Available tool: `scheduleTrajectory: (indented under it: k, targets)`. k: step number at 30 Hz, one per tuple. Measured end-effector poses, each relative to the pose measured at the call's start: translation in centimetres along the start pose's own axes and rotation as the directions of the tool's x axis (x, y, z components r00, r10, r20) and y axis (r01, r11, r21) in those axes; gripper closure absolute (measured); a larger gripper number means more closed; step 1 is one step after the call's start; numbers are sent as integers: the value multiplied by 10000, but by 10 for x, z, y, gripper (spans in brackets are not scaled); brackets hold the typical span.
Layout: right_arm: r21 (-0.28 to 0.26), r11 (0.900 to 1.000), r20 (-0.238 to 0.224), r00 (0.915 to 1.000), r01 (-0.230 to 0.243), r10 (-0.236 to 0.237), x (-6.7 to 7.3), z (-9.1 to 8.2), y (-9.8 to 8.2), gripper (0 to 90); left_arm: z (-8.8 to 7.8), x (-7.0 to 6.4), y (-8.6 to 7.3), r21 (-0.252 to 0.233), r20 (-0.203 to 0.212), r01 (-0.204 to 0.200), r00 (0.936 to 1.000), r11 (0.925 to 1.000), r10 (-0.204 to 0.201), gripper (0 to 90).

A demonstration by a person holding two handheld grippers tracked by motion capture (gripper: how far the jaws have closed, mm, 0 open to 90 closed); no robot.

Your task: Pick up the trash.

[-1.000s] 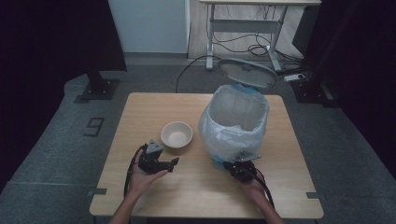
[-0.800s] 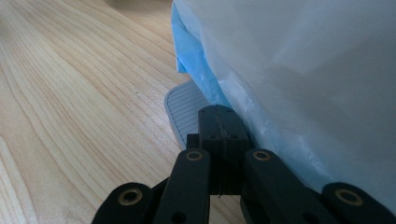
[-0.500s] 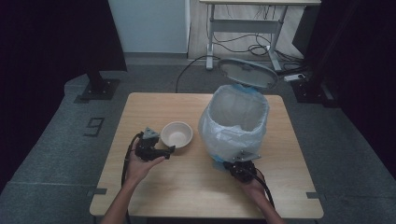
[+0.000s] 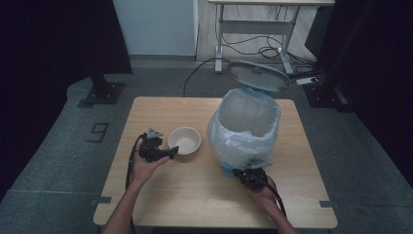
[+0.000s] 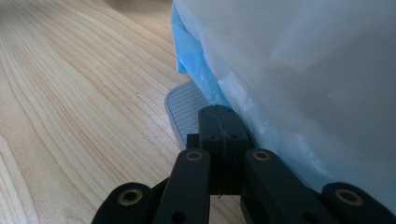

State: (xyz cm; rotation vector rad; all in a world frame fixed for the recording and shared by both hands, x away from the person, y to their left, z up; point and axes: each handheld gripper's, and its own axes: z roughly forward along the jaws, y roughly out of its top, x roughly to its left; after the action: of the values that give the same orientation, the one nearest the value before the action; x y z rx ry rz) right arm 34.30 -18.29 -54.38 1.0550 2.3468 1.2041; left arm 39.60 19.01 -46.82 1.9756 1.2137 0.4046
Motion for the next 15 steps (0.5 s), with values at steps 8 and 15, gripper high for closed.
scheduleTrajectory:
  k: [8,15]
  targets:
    - [-12,10000,-5,10000,-4,4,0,0,0,894,11,10,5,286,-155,63,9999,9996,-59,224]
    - [-17,10000,-14,10000,-7,7,-1,0,0,894,17,14,16,410,-334,-38,9994,9992,51,228]
